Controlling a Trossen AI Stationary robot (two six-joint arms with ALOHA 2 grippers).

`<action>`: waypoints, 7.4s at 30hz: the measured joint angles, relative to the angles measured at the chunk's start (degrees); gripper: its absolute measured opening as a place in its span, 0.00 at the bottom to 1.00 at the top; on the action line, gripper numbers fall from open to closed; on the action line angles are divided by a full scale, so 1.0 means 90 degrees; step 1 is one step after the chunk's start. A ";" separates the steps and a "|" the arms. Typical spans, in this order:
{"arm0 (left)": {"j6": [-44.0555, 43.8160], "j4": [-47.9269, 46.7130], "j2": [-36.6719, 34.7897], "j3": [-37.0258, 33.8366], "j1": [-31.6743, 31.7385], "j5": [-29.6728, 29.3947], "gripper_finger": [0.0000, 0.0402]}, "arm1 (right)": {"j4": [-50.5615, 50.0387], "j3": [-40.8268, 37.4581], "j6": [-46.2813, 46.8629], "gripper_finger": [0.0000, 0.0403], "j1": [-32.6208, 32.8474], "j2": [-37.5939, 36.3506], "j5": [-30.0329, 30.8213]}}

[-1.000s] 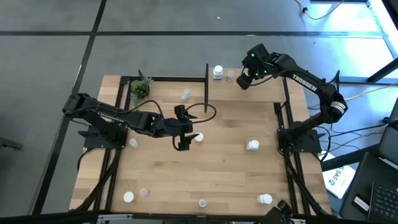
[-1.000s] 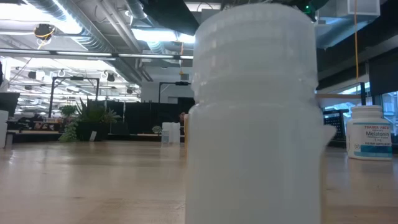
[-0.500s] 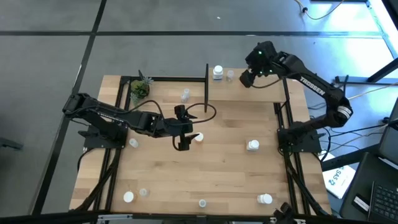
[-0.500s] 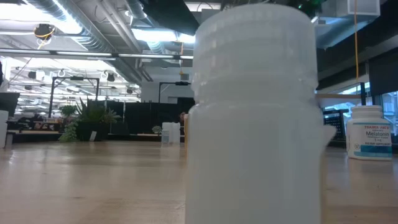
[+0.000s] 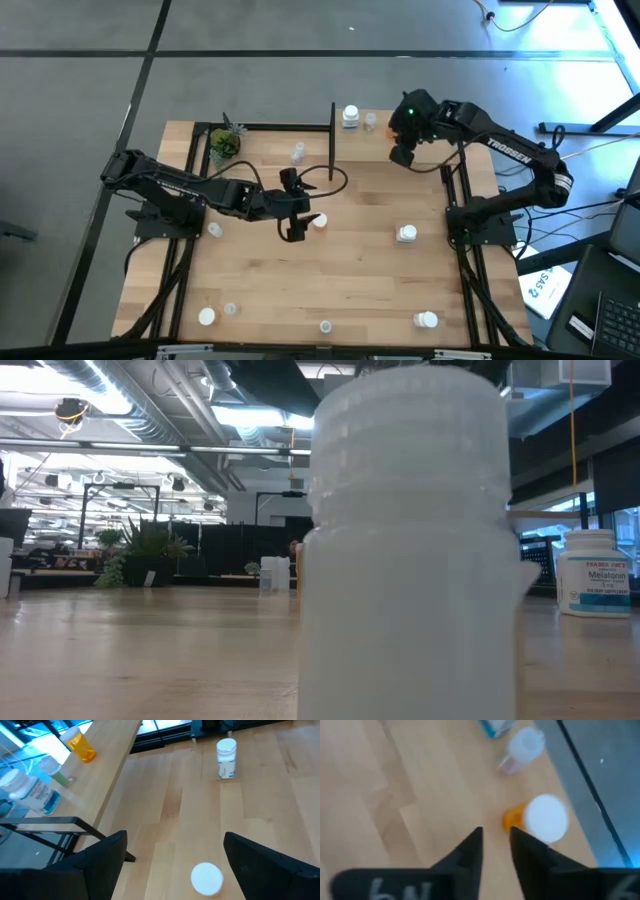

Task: Pick and place medicine bottles onto shelf by color
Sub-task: Put the right orange pill bottle on the shelf, then put the bottom yellow transparent pill bottle on the shelf

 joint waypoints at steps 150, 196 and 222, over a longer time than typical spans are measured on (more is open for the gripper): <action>-0.5734 -0.2596 0.0000 0.0007 -0.3728 0.1657 0.81 | 0.1028 -0.1061 0.3081 0.54 0.6732 -0.0204 -0.0269; -0.7865 -0.4575 0.0000 0.0007 -0.3441 0.2118 0.81 | 0.3600 -0.1117 0.0797 0.55 0.6725 0.1326 -0.0789; -0.7648 -0.4556 0.0000 0.0005 -0.3449 0.1846 0.81 | 0.7270 -0.1117 -0.0312 0.55 0.6641 0.3580 -0.2500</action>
